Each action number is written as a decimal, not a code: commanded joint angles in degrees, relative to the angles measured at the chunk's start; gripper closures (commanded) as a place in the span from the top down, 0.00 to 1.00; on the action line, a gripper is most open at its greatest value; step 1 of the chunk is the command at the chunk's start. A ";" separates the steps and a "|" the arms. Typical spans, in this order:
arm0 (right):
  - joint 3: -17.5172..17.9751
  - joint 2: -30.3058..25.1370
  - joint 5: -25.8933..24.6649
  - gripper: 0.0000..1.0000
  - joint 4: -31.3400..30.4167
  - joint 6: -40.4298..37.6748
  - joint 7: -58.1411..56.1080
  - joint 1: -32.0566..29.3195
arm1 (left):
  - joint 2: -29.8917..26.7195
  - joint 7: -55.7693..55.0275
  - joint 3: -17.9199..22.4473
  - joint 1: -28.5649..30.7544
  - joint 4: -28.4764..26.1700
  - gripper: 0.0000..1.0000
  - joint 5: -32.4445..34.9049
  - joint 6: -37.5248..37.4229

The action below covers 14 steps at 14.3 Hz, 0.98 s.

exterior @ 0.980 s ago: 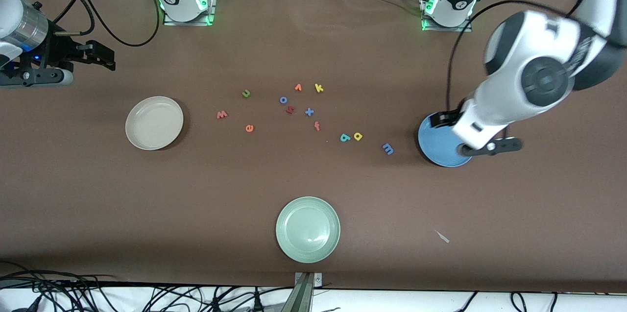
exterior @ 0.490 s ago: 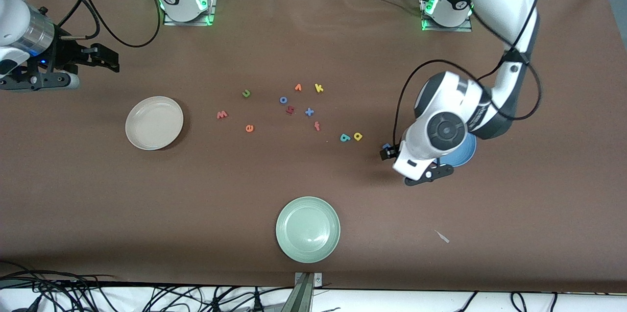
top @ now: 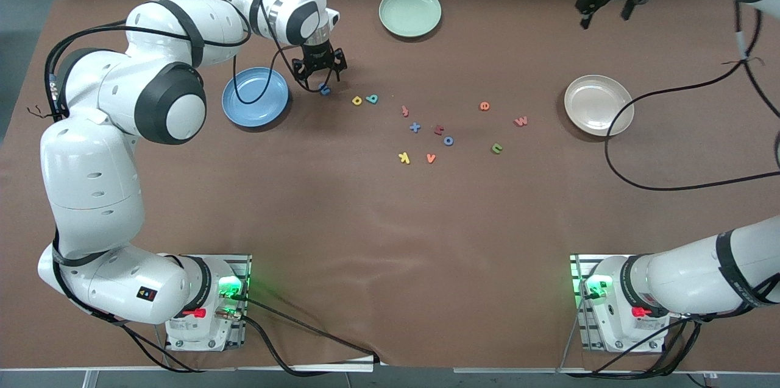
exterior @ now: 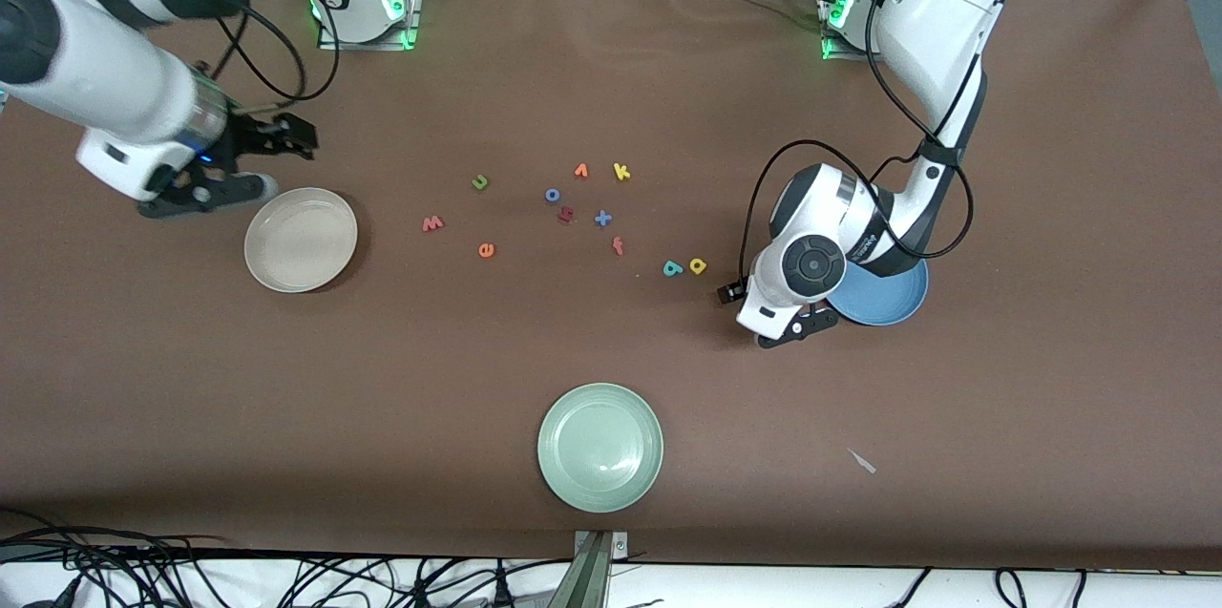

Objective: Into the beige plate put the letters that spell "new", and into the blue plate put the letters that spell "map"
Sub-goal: 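Reach the left gripper to the blue E while the right gripper reaches the orange e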

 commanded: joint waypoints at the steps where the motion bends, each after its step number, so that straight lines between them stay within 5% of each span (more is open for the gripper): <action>1: -0.23 4.31 3.74 1.00 1.95 2.99 0.67 2.03 | -2.12 -0.39 0.35 -0.49 -3.50 0.95 -1.24 1.73; 4: -0.31 6.43 3.76 1.00 -0.68 9.14 3.82 4.76 | -1.85 -0.39 0.35 -0.06 -3.59 0.67 -1.33 2.61; 6: -0.31 6.60 3.49 1.00 -3.93 12.92 6.56 6.34 | -1.67 -0.39 0.35 -0.06 -3.59 0.60 -1.33 2.70; 14: 1.44 4.06 3.32 1.00 -19.30 29.26 9.99 7.40 | -0.18 -0.39 0.35 -0.24 -3.15 0.54 -1.33 5.24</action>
